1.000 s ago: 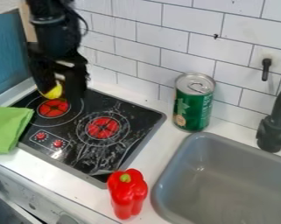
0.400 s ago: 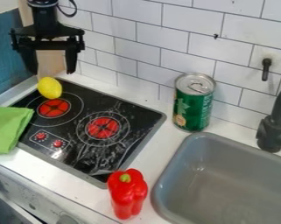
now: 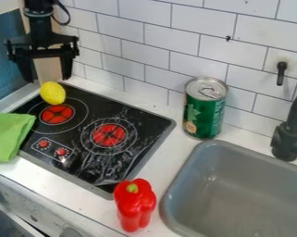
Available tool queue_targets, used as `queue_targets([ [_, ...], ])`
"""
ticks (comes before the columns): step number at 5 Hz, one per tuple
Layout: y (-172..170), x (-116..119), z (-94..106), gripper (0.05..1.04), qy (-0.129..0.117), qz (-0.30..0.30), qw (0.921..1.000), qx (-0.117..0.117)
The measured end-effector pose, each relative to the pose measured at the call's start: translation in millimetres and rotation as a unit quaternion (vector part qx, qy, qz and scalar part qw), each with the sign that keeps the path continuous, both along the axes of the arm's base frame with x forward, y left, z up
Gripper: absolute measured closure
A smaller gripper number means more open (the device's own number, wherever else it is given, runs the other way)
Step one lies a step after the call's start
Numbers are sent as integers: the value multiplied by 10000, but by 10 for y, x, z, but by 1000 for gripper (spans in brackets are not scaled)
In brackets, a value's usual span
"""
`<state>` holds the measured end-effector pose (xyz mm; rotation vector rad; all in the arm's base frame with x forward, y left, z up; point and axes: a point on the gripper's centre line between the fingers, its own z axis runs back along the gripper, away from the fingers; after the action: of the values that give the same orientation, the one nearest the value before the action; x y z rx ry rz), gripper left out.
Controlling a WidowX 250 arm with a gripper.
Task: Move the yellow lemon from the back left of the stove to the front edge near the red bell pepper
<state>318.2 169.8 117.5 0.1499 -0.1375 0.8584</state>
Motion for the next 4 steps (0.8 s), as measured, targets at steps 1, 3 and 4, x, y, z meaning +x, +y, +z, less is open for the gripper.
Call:
queue_targets([
  [1,137,38,-36,85,38,62,10000,-3],
  [3,332,184,-211,84,-362,496,9981,31],
  [4,384,313,-281,84,-307,665,9973,-56],
])
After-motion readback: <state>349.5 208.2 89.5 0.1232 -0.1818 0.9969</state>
